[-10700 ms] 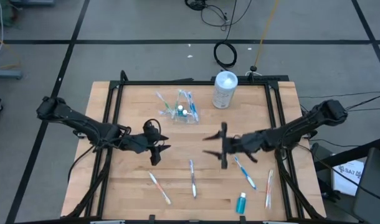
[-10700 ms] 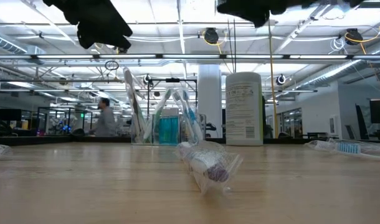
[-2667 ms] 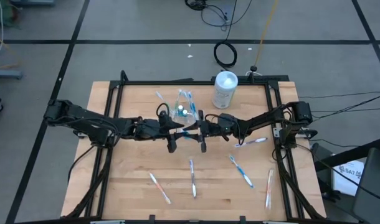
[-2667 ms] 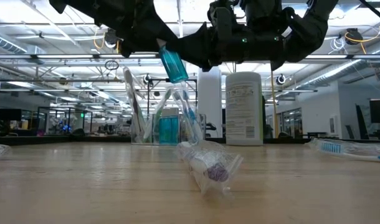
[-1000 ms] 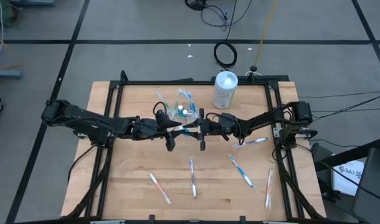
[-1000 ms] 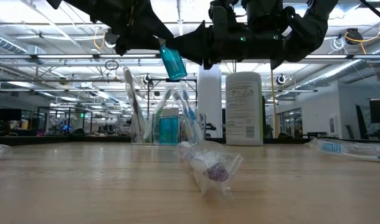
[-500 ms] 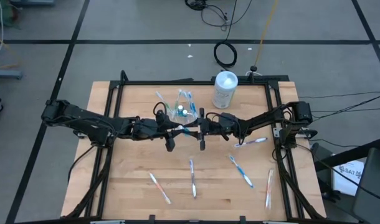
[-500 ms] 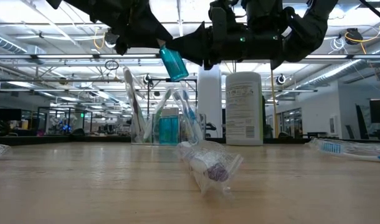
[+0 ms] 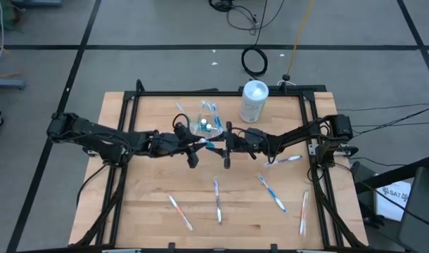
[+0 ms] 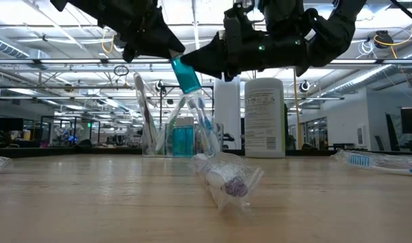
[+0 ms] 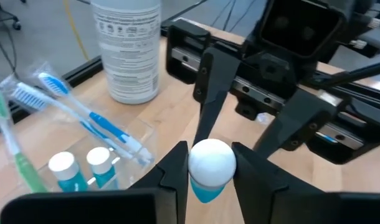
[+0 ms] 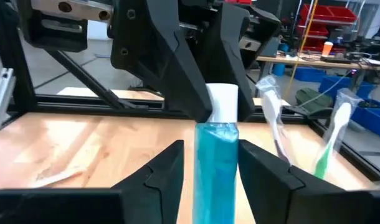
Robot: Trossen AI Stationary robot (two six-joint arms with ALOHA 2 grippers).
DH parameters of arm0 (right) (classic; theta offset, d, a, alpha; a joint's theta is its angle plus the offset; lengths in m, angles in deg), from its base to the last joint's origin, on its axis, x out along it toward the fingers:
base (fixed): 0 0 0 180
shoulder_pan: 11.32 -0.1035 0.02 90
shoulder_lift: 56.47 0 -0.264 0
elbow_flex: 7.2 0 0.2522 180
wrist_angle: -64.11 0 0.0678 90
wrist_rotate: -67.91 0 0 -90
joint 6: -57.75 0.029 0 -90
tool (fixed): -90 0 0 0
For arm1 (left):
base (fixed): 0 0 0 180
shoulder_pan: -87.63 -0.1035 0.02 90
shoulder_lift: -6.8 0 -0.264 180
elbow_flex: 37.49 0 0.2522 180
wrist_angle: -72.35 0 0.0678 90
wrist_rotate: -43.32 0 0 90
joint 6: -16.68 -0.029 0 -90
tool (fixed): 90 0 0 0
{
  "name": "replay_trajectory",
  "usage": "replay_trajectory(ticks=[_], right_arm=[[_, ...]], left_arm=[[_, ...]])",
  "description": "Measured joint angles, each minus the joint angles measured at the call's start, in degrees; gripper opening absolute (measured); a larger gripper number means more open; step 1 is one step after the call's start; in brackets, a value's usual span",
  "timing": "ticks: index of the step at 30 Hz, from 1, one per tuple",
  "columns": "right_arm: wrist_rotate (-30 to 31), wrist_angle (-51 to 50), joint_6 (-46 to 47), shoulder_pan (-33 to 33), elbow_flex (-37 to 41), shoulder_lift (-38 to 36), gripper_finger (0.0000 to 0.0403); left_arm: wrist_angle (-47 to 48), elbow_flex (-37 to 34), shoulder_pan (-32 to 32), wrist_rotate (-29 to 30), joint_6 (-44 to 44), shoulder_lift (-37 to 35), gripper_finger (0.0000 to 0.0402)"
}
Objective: Pick & Place toothbrushing station
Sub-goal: Put the mouthwash bottle in the middle compartment of the transparent organizer
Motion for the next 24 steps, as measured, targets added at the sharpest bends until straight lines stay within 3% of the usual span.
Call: replay_trajectory(ticks=[6, 13, 17, 24], right_arm=[[1.5, -1.9, 0.5, 0.1, 0.0, 0.0, 0.0164], [14.4, -15.7, 3.0, -0.1, 0.1, 0.0, 0.0186], [14.6, -19.2, 3.5, 0.1, 0.1, 0.0, 0.0193], [14.5, -19.2, 6.1, 0.1, 0.1, 0.0, 0.0194]], left_arm=[[1.4, 0.0, -2.1, 0.2, 2.0, 0.0, 0.0104], [6.9, 0.0, -5.0, 3.9, 5.3, -0.1, 0.0101], [7.6, 0.0, -6.8, 6.4, 4.7, -0.1, 0.0102], [1.5, 0.0, -9.8, 4.7, 2.3, 3.5, 0.0103]])
